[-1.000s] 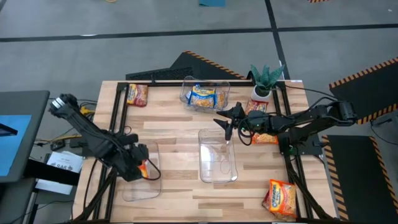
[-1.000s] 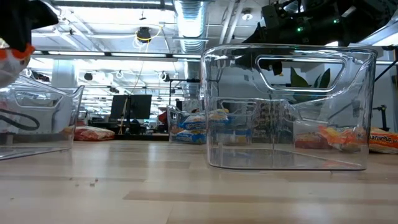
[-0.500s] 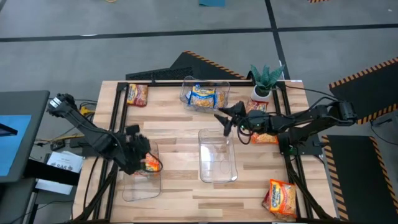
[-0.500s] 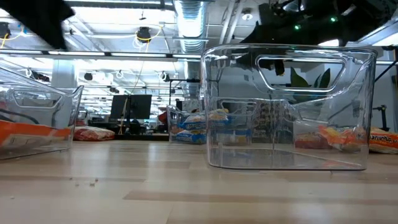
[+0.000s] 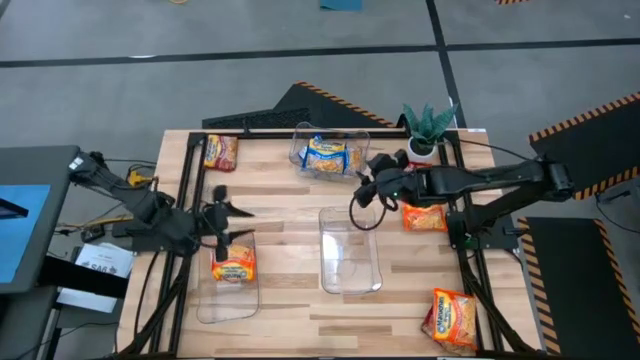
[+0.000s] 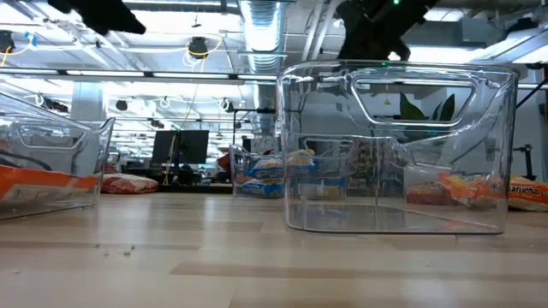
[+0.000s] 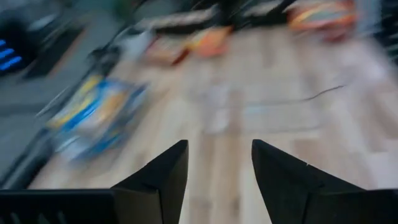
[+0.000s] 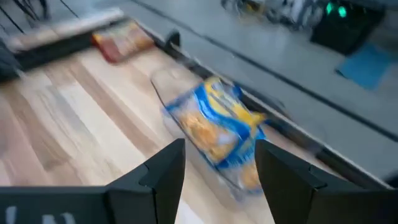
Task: Sort Maruchan noodles
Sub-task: Put the top orange noodle pack into the bottom left transparent bin
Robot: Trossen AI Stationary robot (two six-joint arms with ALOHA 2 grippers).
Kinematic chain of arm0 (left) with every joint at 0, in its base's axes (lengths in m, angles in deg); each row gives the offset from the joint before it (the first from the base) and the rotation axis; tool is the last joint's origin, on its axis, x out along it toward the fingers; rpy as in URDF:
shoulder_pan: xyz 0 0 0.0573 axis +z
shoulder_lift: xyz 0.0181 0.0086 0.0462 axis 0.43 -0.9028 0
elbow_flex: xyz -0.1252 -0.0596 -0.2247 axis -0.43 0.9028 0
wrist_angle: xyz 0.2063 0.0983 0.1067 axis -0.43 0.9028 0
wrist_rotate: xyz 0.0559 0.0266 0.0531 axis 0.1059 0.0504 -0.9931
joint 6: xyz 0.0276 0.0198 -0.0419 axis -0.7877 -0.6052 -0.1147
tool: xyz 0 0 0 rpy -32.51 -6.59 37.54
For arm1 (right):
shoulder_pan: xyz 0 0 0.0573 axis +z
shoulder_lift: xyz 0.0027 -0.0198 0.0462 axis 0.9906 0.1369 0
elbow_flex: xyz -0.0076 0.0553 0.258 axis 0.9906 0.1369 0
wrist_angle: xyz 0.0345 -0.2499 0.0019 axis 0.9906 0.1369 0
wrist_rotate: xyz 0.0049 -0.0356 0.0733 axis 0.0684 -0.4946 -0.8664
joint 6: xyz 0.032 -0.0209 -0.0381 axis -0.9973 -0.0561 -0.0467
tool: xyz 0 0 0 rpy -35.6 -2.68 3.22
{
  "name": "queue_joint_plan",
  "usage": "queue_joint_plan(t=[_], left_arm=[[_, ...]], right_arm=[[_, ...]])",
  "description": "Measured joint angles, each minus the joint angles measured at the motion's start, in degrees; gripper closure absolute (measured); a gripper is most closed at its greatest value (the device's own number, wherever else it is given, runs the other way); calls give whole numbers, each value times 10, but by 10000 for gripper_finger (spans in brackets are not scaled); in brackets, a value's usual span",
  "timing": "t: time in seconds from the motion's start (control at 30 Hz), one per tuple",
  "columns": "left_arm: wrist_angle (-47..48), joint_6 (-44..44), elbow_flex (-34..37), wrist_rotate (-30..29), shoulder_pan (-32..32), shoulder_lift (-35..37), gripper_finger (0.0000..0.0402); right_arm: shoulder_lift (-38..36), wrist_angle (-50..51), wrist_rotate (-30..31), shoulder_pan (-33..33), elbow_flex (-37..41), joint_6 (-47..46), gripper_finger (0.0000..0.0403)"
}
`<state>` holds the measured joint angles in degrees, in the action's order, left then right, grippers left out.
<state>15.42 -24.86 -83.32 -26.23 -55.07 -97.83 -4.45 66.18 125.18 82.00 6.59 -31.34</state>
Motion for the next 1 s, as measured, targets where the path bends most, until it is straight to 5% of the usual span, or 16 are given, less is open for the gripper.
queue_joint_plan(t=[0.13,0.37,0.53,1.0], left_arm=[[-130,-69,68,142,110,37,235],[-150,-66,76,323,277,39,235],[-160,-61,76,325,303,39,235],[-131,-27,76,324,302,39,235]], right_arm=[[0,149,-24,-12,-29,-84,187],[0,409,-159,-38,-25,-260,187],[1,456,-161,-37,28,-348,187],[13,339,-165,-59,144,-409,187]])
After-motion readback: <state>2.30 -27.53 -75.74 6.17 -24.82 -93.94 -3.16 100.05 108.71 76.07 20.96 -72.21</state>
